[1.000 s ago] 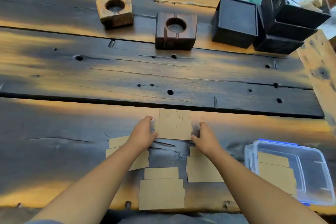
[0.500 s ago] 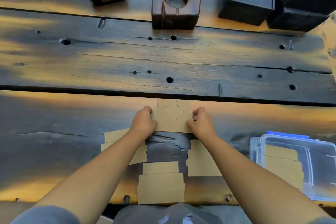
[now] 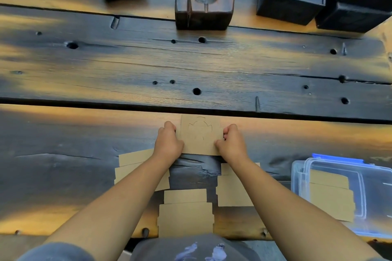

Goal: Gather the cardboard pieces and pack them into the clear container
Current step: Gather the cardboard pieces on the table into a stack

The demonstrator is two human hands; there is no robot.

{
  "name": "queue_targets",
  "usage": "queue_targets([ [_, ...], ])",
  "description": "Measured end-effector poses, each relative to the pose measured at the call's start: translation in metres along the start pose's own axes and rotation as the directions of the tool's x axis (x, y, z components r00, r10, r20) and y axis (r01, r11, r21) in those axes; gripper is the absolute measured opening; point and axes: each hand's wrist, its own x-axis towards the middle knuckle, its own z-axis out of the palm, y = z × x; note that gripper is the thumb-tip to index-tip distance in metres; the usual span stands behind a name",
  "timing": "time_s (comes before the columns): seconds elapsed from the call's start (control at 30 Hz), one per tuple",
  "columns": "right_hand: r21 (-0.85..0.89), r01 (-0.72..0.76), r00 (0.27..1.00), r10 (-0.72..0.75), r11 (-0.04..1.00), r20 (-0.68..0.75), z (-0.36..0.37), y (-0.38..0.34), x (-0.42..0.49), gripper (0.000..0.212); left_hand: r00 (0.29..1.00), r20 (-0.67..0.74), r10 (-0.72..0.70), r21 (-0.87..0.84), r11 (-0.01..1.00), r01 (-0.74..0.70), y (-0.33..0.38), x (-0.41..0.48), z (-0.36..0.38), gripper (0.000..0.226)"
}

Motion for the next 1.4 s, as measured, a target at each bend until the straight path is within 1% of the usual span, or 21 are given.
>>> queue_targets([
  [0.2,-0.005,0.034,0.999,-0.034,0.999,-0.001,-0.009,0.001,-0.007,0.026,1.000,-0.015,0.012,-0.026,1.000,-0.012,0.000,-0.009,-0.004,0.035],
  [0.4,0.004,0.057,0.997,-0.057,0.998,-0.051,-0.030,0.010,-0.028,0.030,0.997,-0.022,0.077,-0.059,0.995,-0.078,0.012,-0.031,-0.002,0.031],
  [0.6,0.047,0.024,0.994,-0.019,0.999,-0.109,-0.048,0.043,-0.064,0.029,0.988,0.015,0.156,-0.059,0.986,-0.155,0.020,-0.072,0.020,0.028],
  [0.73,0.084,0.036,0.993,-0.026,0.996,-0.117,-0.057,0.071,-0.086,0.028,0.990,0.016,0.143,-0.067,0.988,-0.142,0.017,-0.104,0.043,0.028],
  [0.87,0.060,0.067,0.991,-0.060,0.996,-0.116,-0.064,0.093,-0.096,0.029,0.992,-0.010,0.125,-0.070,0.990,-0.125,0.016,-0.129,0.064,0.030],
  [1.03,0.050,0.082,0.989,-0.074,0.995,-0.131,-0.067,0.120,-0.116,0.034,0.995,-0.058,0.079,-0.080,0.993,-0.084,0.022,-0.161,0.091,0.027],
  [1.17,-0.012,0.073,0.992,-0.074,0.997,-0.102,-0.066,0.135,-0.127,0.043,0.995,-0.081,0.058,-0.056,0.996,-0.063,0.019,-0.178,0.108,0.031],
  [1.3,-0.010,0.054,0.996,-0.055,0.998,-0.076,-0.071,0.146,-0.127,0.043,0.997,-0.067,0.044,-0.062,0.997,-0.048,0.014,-0.184,0.120,0.032],
  [1.4,-0.027,0.037,0.997,-0.038,0.999,-0.062,-0.074,0.151,-0.126,0.039,0.997,-0.043,0.067,-0.051,0.996,-0.070,0.014,-0.182,0.122,0.031],
])
